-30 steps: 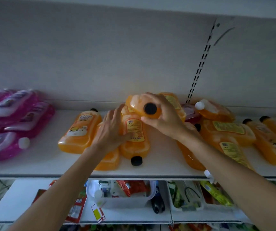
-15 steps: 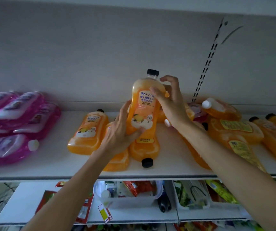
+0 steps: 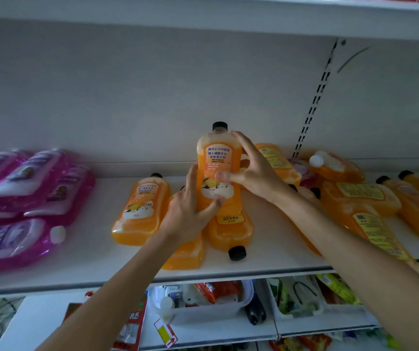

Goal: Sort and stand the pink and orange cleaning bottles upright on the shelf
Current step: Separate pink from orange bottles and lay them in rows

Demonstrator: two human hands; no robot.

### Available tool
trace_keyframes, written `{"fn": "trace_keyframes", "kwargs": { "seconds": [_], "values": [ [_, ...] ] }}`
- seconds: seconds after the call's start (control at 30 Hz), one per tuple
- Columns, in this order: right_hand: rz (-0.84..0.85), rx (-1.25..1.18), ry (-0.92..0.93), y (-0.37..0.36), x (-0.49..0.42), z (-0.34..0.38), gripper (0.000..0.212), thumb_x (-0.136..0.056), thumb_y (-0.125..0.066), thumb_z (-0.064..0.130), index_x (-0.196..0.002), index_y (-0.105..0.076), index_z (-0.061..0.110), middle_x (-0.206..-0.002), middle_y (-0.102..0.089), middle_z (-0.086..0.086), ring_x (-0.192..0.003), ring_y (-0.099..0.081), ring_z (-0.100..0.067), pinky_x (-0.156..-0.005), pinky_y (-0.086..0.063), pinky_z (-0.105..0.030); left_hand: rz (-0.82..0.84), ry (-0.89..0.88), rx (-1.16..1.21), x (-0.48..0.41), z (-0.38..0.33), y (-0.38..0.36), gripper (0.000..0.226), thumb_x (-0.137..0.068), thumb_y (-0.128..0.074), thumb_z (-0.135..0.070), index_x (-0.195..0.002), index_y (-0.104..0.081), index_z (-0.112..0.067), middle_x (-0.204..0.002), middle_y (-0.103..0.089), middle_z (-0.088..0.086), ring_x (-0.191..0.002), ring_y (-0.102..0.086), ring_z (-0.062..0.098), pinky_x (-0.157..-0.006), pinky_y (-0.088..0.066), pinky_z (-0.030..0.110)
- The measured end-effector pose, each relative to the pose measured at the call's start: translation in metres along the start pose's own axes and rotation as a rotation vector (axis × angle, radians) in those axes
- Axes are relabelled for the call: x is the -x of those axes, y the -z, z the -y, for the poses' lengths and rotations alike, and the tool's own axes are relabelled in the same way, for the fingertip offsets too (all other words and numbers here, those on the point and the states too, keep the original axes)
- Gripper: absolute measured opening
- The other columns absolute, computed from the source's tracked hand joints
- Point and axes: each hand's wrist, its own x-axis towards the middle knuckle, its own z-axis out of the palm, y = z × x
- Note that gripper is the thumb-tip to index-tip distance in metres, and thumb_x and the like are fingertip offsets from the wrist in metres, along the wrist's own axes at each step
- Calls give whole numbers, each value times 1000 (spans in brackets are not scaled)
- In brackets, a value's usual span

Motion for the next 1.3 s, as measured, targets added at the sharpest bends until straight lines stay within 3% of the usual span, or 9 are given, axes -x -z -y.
{"fn": "trace_keyframes", "kwargs": {
  "seconds": [0.1, 0.23, 0.33, 0.47, 0.67, 0.8, 1.0, 1.13, 1.3],
  "values": [
    [13, 24, -5, -4, -3, 0, 90, -71, -79, 27, -144, -26, 28, -131, -47, 8, -105, -48, -2, -78, -41, -10, 46, 24, -53, 2, 3, 4, 81, -85, -40, -58, -145, 8, -32, -137, -46, -4, -106, -52, 6, -75, -45, 15],
    [37, -10, -79, -12, -7, -1, 92, -73, -77, 30, -146, -22, 30, -137, -40, 12, -118, -42, -7, -82, -40, -13, 50, 71, -46, 4, 11, 8, 84, -79, -27, -74, -146, 5, -35, -148, -35, -1, -131, -39, 21, -103, -40, 42],
    [-1, -25, -98, -15, -3, -2, 88, -74, -76, 29, -145, -24, 28, -133, -38, 14, -107, -39, 5, -66, -38, -3, -63, 67, -152, 7, 10, 12, 82, -77, -27, -73, -144, -18, -27, -147, -33, 1, -134, -30, 20, -104, -30, 43],
    [-117, -1, 4, -19, -1, 4, 84, -67, -82, 27, -137, -35, 31, -124, -42, 20, -98, -48, 10, -68, -40, -1, -383, -49, -295, 4, 15, 28, 65, -78, -26, -60, -124, -49, -20, -127, -54, 1, -123, -40, 20, -103, -22, 35],
    [-228, 48, 136, -39, -28, 17, 81, -65, -82, 9, -124, -33, 36, -121, -39, 17, -100, -46, 8, -70, -39, 2, -47, 235, -639, 1, 49, 51, 55, -89, -35, -58, -132, -40, -24, -142, -39, 2, -133, -26, 24, -110, -18, 53],
    [-215, 17, 94, -59, -47, 11, 78, -68, -81, 14, -128, -36, 35, -121, -41, 15, -110, -53, -15, -78, -52, -19, 56, 193, -740, 4, 49, 49, 69, -83, -39, -67, -138, -30, -27, -146, -31, 1, -137, -19, 26, -110, -14, 57],
    [-132, 94, 4, -69, -59, 21, 82, -71, -81, 21, -136, -33, 30, -132, -44, 6, -107, -46, -9, -77, -44, -17, -127, 348, -128, 6, 43, 71, 100, -66, -34, -86, -146, -11, -30, -151, -24, 5, -135, -28, 29, -106, -27, 58],
    [-40, 112, -4, -74, -56, 29, 77, -74, -78, 23, -137, -35, 32, -133, -46, 5, -104, -44, -6, -70, -38, -9, -164, 255, -68, 5, 42, 75, 92, -67, -29, -79, -146, -13, -34, -153, -22, 2, -137, -26, 26, -105, -27, 60],
    [-28, 43, -191, -83, -45, 15, 77, -77, -73, 38, -142, -32, 28, -143, -40, 1, -125, -42, -17, -94, -48, -39, -201, 220, 31, 0, 48, 77, 94, -61, -31, -86, -142, -20, -39, -149, -30, 1, -133, -34, 25, -103, -33, 58]
  ]
}}
